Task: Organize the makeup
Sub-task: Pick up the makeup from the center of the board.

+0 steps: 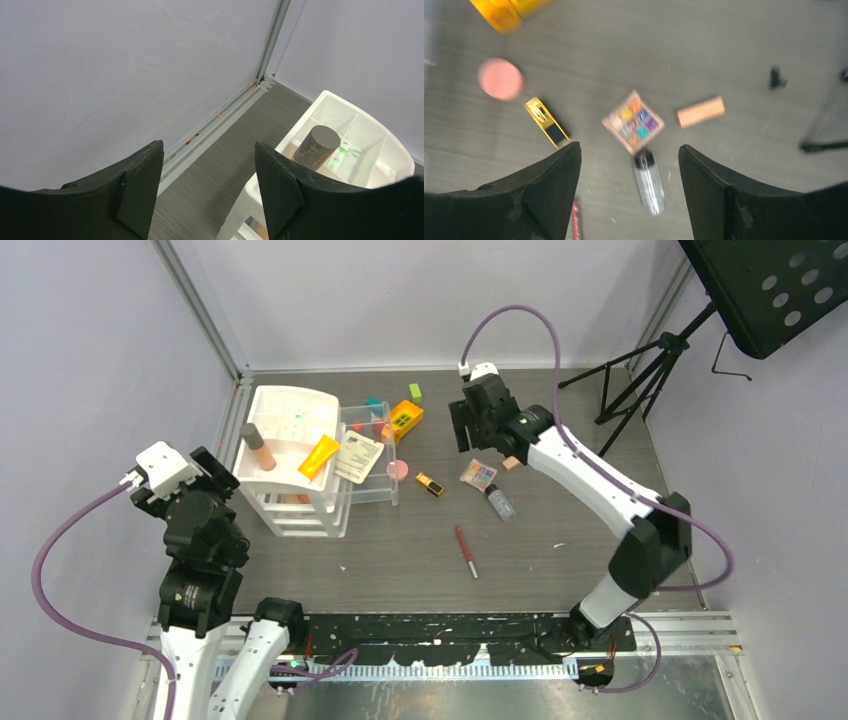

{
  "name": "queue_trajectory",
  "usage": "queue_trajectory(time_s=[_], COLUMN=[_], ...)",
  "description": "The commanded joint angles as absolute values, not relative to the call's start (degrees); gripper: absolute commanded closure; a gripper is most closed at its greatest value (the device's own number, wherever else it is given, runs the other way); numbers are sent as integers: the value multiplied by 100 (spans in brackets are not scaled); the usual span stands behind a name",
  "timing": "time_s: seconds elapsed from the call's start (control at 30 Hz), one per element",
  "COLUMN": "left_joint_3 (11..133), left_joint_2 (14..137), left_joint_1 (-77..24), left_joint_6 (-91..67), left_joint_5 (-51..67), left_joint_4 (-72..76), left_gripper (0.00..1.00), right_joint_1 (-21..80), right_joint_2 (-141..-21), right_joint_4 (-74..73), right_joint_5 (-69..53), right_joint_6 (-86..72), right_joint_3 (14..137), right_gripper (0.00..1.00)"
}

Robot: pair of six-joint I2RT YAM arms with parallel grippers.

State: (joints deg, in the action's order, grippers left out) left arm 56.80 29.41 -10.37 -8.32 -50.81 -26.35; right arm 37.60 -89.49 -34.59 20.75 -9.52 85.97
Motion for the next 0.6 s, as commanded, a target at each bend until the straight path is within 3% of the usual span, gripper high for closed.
queue_trajectory(time_s=[0.0,0.23,0.57], left_joint_3=[5699,5698,5704], left_joint_2=[3018,3020,3068], left_joint_1=[-1002,-1040,-1102], left_joint_6=[-870,-879,-871], left_joint_5=[-4961,-4935,-4881], left_joint_4=[-2348,-2362,-2352], left_gripper=[31,31,31], right_joint_1=[3453,2966,2705], right_joint_2=[-9451,-10448,-10864], right_joint_4=[-4653,-4203,-4251], right_joint_5=[1567,938,400], right_joint_6=[-1391,-897,-716], right_joint_3=[8633,8257,8178], right_gripper=[24,28,30])
